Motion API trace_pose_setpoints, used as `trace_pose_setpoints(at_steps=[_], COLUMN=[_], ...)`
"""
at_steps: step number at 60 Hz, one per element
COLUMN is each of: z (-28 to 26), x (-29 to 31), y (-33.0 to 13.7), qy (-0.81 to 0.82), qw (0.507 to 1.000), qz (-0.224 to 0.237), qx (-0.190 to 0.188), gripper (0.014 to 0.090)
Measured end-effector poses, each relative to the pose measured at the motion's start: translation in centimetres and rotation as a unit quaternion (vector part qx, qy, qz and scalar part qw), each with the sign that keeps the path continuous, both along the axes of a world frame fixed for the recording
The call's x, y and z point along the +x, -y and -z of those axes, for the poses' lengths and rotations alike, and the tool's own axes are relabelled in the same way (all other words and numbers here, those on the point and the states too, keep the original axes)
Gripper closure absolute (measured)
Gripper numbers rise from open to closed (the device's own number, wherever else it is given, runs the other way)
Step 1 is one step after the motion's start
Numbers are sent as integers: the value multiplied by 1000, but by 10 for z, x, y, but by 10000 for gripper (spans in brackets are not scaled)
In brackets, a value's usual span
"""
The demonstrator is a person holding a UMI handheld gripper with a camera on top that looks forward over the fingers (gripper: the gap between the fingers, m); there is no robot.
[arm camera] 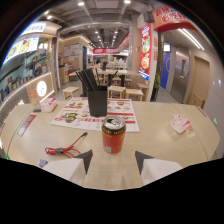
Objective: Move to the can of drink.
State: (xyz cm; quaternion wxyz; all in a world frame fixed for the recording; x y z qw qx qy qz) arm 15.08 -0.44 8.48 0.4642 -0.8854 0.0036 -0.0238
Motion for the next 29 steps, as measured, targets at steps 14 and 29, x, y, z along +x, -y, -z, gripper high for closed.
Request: trace_pose_setpoints(at_steps=[14,29], z=[10,12], x=[9,5], y=[-34,-34], qy=[-3,-6], qw=[1000,1000], qz=[-8,-17], qx=[3,2], gripper=[202,204])
